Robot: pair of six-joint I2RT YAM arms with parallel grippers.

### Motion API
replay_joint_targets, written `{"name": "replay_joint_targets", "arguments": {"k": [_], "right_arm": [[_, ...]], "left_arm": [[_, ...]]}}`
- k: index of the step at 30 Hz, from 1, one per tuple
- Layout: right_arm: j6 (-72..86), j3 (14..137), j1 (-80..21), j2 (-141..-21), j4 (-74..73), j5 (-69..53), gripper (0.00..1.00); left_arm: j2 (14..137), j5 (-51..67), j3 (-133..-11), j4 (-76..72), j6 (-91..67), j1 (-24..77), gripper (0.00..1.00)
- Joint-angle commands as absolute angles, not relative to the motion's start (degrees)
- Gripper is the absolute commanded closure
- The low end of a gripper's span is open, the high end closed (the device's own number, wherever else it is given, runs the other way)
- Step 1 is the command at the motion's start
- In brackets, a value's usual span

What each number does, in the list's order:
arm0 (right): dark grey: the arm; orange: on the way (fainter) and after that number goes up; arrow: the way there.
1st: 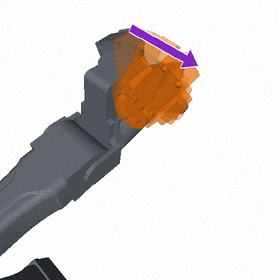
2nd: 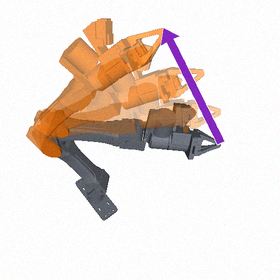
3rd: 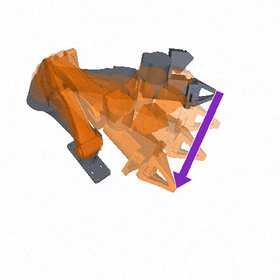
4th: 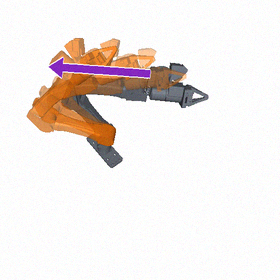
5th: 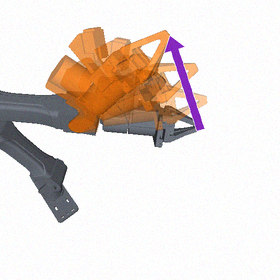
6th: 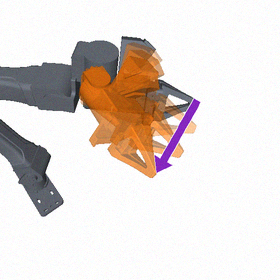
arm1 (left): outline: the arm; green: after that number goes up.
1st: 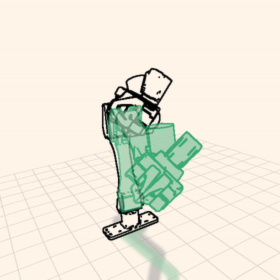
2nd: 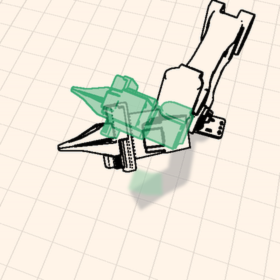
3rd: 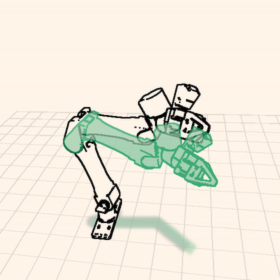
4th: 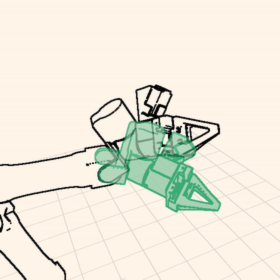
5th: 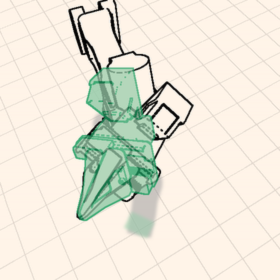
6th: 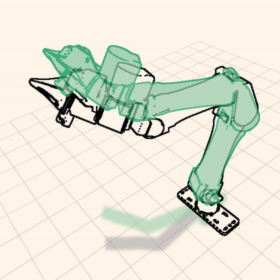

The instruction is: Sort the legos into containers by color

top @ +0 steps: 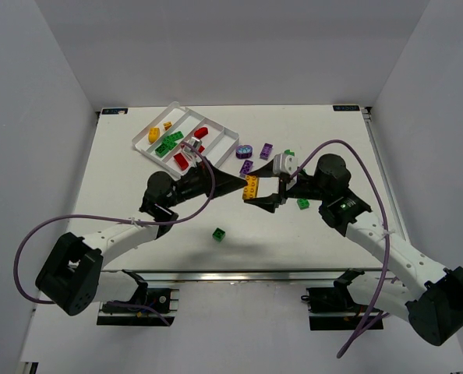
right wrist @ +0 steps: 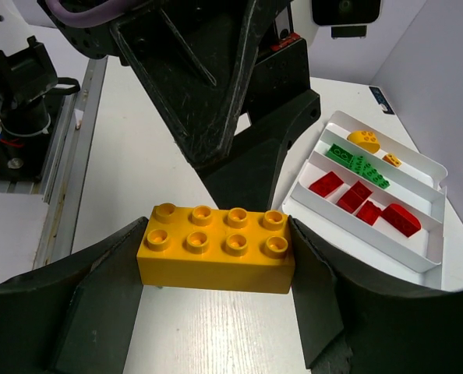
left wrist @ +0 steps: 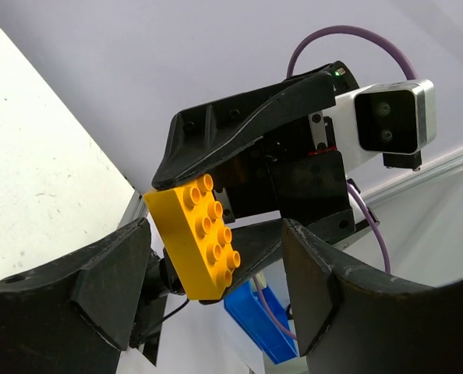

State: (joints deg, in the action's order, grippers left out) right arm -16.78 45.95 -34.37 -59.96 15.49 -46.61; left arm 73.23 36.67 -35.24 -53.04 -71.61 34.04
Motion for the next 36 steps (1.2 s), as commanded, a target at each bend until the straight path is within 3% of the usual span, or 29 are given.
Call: {"name": "replay_joint_targets", "arguments": {"k": [1, 9, 16, 26, 28, 31, 34, 35, 36], "right_arm": [[-16.35, 47.46, -35.24, -58.89, 19.68, -45.97, 0.99], [-16.70, 47.29, -36.21, -59.41, 20.30, -45.09, 0.97], [-17.66, 47.02, -36.83, -60.12, 20.39, -44.74, 0.93], [-18.89, 47.02, -36.91, -61.08, 20.04, -43.68, 0.85], [-19.25, 47.02, -36.91, -61.17, 19.87, -43.42, 0.82], [-20.39, 47.11, -36.91, -61.08, 19.42, -42.20, 0.62], [-21.61, 46.85, -36.91, -60.91, 18.63, -39.22, 0.18], [-21.97, 46.76, -36.91, -60.73, 18.46, -38.68, 0.11], [-22.49, 46.67, -36.83, -60.73, 18.02, -38.15, 0.11]], "left_arm": [[72.95, 37.44, -34.89, -54.23, -71.98, 34.63, 0.23], [74.35, 37.62, -34.80, -54.84, -72.77, 34.98, 0.27], [75.50, 37.97, -35.07, -57.21, -74.18, 35.07, 0.36], [80.42, 41.22, -34.45, -69.07, -81.46, 35.42, 0.62], [81.12, 41.57, -34.19, -71.26, -82.26, 35.42, 0.73], [81.91, 41.92, -34.45, -72.69, -83.06, 35.42, 0.91], [81.74, 42.54, -35.50, -69.27, -81.22, 34.98, 0.97], [81.48, 43.06, -35.77, -67.87, -79.64, 34.81, 0.98], [81.13, 43.24, -36.03, -65.68, -79.02, 34.37, 0.98]]}}
